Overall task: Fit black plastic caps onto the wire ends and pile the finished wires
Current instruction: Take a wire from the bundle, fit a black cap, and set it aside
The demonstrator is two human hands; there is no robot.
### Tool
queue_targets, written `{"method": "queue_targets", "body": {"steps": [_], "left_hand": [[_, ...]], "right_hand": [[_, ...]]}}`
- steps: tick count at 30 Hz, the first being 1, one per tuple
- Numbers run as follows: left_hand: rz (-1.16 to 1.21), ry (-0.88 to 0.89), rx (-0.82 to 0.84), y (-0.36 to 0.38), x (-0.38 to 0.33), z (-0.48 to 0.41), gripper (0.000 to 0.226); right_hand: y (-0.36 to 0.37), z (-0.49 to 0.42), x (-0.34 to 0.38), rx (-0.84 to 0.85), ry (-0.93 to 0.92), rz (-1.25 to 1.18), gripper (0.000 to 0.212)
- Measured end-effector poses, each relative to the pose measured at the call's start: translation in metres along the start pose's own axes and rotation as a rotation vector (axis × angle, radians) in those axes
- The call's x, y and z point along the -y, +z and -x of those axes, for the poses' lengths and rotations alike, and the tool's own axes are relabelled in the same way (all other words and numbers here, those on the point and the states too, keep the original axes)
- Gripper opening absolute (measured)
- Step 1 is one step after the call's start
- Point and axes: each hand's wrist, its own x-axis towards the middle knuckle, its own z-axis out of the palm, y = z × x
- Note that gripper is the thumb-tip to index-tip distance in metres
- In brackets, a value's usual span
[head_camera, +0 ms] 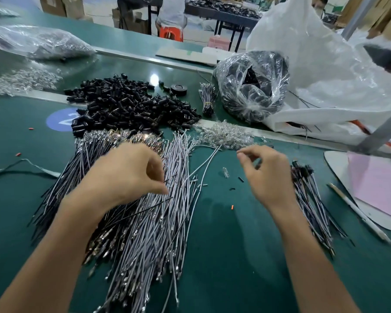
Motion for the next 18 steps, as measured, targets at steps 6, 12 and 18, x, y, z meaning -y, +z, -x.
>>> {"method": "queue_targets", "body": {"steps": [6, 12, 18], "left_hand": [[-0.115, -0.047, -0.01, 0.026, 0.005, 0.018, 0.022], [0.08, -0.106, -0.242, 0.029, 0.014, 0.009, 0.02], [0.095, -0.11, -0.388, 0.034, 0.017, 0.002, 0.012]], "right_hand": [[0.032, 0.017, 0.005, 0.097, 0.019, -0.128, 0.007], [0.032, 0.019, 0.008, 0.099, 0.011, -0.264, 0.006], [0.039, 0.006, 0.03, 0.319, 0.045, -0.359, 0.01]]}}
